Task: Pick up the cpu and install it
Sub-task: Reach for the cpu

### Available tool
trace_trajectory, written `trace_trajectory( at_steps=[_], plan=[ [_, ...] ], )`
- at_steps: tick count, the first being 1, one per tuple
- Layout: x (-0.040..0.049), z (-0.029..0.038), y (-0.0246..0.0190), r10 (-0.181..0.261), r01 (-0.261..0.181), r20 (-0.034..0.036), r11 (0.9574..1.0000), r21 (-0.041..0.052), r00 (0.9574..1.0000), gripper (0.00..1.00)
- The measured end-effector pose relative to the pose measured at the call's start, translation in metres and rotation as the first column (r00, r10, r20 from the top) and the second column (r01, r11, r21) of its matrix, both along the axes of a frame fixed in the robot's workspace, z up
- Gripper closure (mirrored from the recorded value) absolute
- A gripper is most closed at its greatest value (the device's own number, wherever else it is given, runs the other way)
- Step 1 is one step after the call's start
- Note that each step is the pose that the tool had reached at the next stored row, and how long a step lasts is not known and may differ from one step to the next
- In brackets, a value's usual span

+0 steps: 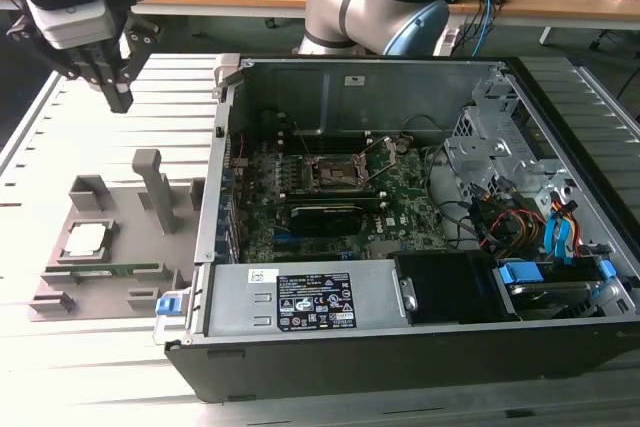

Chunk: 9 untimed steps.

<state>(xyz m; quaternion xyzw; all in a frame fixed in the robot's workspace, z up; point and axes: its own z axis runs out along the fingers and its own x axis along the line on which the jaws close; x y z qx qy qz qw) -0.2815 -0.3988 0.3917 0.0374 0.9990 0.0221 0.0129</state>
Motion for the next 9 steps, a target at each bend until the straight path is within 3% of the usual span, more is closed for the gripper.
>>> trace_trajectory(
  at_steps=[9],
  plan=[
    [-0.0184,-0.0005,0.0,0.0,0.0,-0.0001,1.0,0.0,1.0,0.89]
  ],
)
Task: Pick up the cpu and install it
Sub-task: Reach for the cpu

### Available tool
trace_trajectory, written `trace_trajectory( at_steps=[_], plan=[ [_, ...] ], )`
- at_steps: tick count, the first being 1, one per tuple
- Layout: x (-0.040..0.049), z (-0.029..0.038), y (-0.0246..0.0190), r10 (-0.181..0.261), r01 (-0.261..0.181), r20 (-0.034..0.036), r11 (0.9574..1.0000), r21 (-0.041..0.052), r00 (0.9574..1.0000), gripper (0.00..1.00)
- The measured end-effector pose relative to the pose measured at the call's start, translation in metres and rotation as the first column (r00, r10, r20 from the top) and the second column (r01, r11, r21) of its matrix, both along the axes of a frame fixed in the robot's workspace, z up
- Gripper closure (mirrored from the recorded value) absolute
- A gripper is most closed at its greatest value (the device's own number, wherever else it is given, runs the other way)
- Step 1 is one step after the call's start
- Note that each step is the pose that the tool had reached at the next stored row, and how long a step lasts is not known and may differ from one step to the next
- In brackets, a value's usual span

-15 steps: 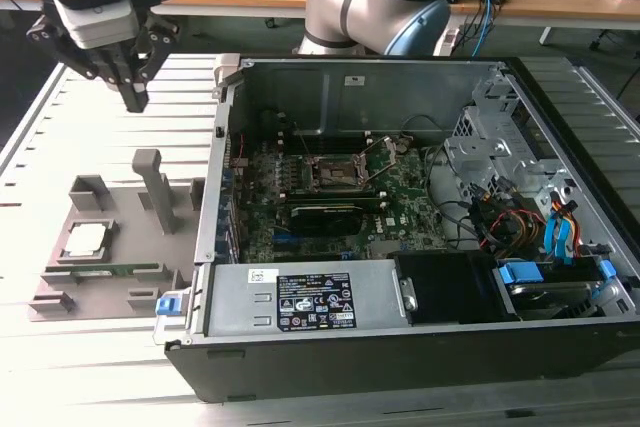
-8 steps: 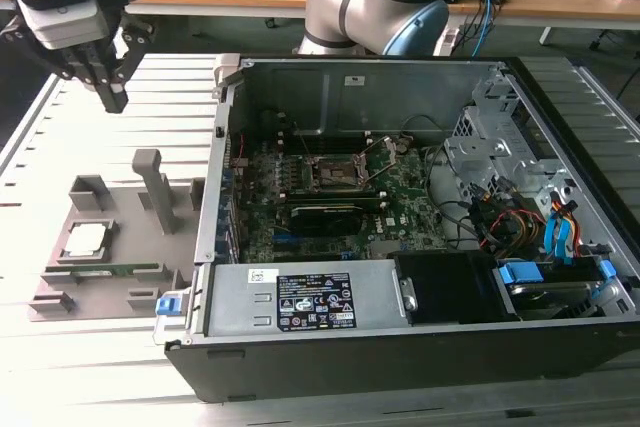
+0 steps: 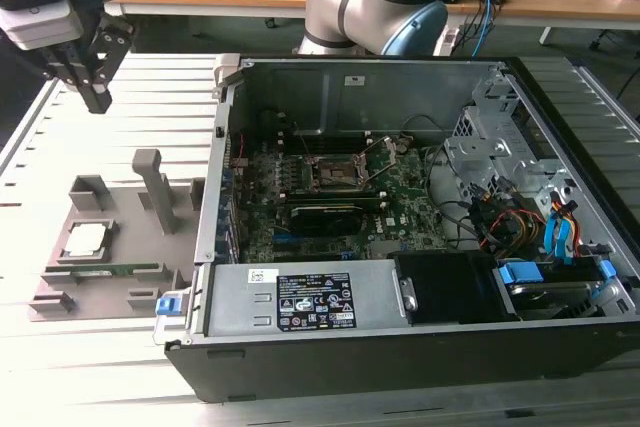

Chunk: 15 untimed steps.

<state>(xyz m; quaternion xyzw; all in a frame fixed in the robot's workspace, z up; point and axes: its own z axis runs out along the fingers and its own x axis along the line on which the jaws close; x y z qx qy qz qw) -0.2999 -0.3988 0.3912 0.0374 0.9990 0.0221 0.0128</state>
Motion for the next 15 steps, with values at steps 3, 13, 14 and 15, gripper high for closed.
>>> trace_trajectory(
  at_steps=[3,13,14,15],
  plan=[
    [-0.0071,-0.0003,0.0,0.0,0.0,0.0,1.0,0.0,1.0,0.89],
    [-0.0359,-0.0027,0.0,0.0,0.0,0.0,1.0,0.0,1.0,0.89],
    [-0.0418,-0.0033,0.0,0.0,0.0,0.0001,1.0,0.0,1.0,0.89],
    [-0.0465,-0.0036,0.0,0.0,0.0,0.0001,1.0,0.0001,1.0,0.89]
  ],
)
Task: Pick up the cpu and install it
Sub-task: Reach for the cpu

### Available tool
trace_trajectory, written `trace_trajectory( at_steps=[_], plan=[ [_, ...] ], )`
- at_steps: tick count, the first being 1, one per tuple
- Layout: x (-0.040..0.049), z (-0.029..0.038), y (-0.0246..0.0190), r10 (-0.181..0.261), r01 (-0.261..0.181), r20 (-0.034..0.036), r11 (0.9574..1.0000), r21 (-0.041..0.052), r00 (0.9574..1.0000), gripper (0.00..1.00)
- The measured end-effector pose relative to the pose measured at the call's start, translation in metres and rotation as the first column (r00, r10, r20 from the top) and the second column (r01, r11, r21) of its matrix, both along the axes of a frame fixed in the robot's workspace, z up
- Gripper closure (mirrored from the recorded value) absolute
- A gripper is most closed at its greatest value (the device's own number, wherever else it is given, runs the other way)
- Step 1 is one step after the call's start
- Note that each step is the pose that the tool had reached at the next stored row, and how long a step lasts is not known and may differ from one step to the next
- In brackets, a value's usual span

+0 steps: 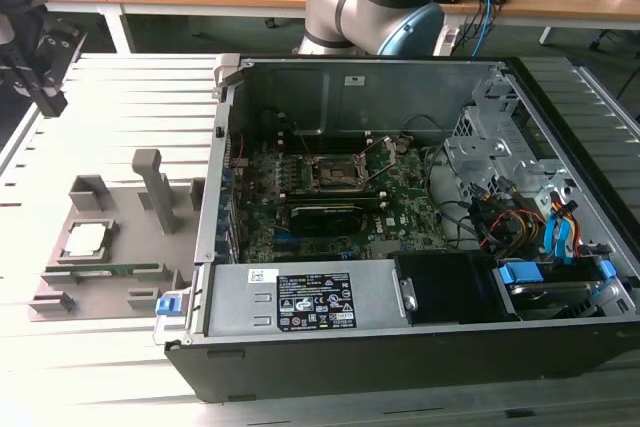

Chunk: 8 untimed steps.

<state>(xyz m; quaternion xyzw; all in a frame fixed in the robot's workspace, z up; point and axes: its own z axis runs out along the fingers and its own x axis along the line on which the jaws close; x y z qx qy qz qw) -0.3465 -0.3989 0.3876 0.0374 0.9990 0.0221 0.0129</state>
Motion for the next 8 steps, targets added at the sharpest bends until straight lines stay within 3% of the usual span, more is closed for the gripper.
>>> trace_trajectory(
  at_steps=[8],
  plan=[
    [-0.0165,-0.0007,0.0,0.0,0.0,-0.0001,1.0,0.0,1.0,0.89]
  ],
)
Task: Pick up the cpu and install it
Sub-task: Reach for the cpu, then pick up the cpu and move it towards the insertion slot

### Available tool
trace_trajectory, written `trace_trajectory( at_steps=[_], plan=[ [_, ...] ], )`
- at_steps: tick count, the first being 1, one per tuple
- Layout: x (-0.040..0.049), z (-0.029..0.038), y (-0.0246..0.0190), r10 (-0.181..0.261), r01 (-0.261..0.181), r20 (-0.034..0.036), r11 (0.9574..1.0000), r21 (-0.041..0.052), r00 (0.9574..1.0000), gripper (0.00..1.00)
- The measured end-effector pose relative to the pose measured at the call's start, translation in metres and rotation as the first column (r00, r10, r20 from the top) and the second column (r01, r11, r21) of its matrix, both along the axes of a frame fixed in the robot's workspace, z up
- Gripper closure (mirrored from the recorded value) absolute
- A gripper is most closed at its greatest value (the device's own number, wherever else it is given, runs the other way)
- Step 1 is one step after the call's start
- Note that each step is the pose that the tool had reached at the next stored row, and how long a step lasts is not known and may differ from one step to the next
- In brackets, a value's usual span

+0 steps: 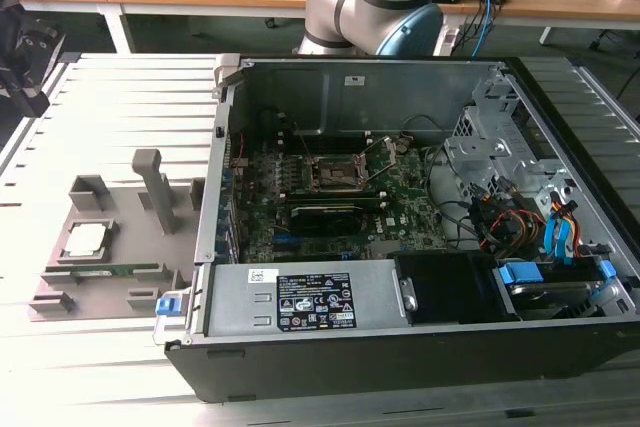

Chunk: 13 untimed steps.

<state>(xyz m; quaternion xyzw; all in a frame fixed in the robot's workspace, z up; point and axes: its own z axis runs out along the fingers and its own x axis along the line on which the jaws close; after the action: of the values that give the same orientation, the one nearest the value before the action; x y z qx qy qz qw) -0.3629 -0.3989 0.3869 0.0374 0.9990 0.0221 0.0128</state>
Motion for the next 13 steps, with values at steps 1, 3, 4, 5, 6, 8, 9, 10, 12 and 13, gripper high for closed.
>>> trace_trajectory(
  at_steps=[1,3,4,5,6,8,9,10,12,13],
  plan=[
    [0.0,0.0,0.0,0.0,0.0,0.0,1.0,0.0,1.0,0.89],
    [-0.0002,0.0,0.0,0.0,0.0,0.0,1.0,0.0,1.0,0.89],
    [-0.0003,0.0,0.0,0.0,0.0,0.0,1.0,0.0,1.0,0.89],
    [-0.0003,0.0,0.0,0.0,0.0,0.0,1.0,-0.0001,1.0,0.89],
    [-0.0003,0.0,0.0,0.0,0.0,0.0,1.0,0.0,1.0,0.89],
    [-0.0004,0.0,0.0,0.0,0.0,0.0,1.0,-0.0001,1.0,0.89],
    [-0.0004,0.0,0.0,0.0,0.0,0.0,1.0,0.0,1.0,0.89],
    [-0.0005,0.0,0.0,0.0,0.0,0.0,1.0,0.0,1.0,0.89],
    [-0.0005,0.0,0.0,0.0,0.0,0.0,1.0,0.0,1.0,0.89],
    [-0.0005,0.0,0.0,0.0,0.0,0.0,1.0,0.0,1.0,0.89]
  ],
)
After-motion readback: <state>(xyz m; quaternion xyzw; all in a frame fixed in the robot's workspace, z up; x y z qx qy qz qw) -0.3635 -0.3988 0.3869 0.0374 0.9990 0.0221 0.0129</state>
